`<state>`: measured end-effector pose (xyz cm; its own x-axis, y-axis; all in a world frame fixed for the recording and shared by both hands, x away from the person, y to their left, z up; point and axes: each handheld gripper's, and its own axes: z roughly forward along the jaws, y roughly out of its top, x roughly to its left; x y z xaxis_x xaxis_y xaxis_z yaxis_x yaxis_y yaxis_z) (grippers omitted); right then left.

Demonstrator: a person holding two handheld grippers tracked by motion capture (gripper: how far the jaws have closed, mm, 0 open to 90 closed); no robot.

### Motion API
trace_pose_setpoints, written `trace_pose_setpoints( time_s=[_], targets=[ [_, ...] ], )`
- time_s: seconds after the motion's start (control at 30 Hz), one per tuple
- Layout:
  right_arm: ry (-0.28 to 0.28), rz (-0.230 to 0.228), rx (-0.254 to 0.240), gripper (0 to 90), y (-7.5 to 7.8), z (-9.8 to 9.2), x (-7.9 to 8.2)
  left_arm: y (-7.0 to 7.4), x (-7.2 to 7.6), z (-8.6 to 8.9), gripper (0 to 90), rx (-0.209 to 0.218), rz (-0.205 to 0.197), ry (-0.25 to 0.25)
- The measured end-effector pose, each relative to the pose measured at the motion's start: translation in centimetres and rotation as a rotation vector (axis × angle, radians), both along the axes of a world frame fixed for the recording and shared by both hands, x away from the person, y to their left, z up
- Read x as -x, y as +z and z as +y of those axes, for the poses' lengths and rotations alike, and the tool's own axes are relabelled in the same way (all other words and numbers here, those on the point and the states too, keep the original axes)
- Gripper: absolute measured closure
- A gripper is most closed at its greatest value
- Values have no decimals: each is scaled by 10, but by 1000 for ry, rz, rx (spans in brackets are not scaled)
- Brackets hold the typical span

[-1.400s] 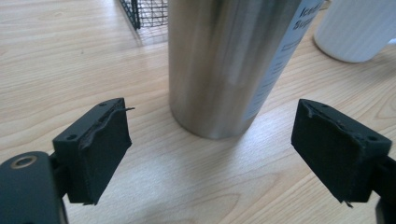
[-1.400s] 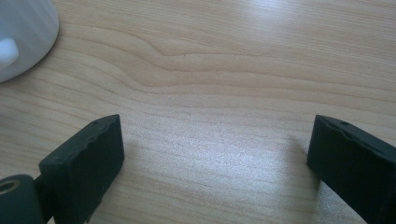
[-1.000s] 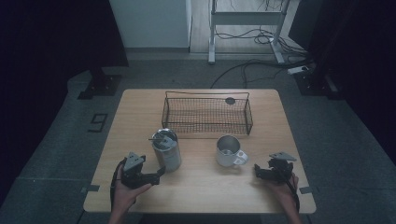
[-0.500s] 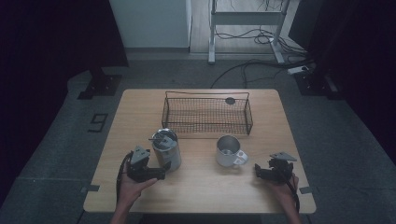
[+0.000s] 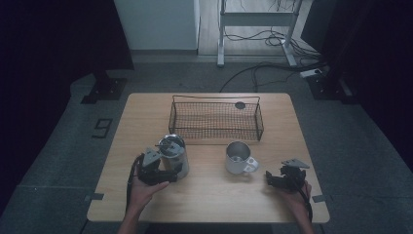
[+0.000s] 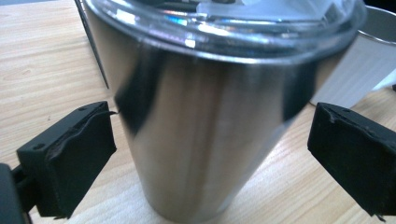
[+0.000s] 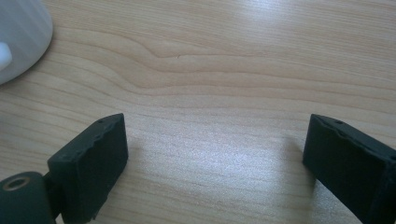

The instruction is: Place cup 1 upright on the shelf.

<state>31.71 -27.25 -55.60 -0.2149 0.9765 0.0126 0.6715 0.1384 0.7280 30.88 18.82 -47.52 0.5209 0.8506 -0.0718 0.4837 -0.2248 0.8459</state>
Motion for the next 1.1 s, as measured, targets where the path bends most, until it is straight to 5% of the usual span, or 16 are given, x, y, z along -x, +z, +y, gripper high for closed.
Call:
trace_pose_setpoints(
  time_s=[0.8, 1.1],
  targets=[
    [-1, -1, 0, 66, 0, 0, 0, -7, -30, -20, 15, -49, 21, 38],
    [-1, -1, 0, 66, 0, 0, 0, -8, -30, -22, 37, -58, 4, 27]
  ],
)
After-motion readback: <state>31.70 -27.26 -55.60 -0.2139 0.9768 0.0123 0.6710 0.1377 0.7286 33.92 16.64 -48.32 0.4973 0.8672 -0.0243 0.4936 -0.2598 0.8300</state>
